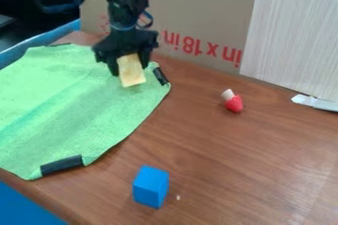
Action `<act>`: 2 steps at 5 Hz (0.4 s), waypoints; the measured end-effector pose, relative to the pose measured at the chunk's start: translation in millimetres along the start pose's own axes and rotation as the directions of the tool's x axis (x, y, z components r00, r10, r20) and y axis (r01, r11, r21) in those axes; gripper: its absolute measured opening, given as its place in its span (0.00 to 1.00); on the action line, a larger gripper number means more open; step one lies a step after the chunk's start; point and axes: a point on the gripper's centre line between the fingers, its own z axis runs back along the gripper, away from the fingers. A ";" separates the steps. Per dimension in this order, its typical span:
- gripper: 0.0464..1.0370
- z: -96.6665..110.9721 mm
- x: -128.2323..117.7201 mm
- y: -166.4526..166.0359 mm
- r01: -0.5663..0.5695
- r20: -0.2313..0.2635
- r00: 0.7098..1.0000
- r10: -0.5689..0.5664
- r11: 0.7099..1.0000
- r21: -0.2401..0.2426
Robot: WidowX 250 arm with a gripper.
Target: Move the yellow object from the table to the top right of the cloth
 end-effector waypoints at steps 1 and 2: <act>0.97 -10.3 1.8 7.6 -0.002 -0.023 1.000 0.004 0.996 0.091; 0.96 -18.0 -1.8 1.8 0.055 -0.023 0.998 -0.052 0.989 0.139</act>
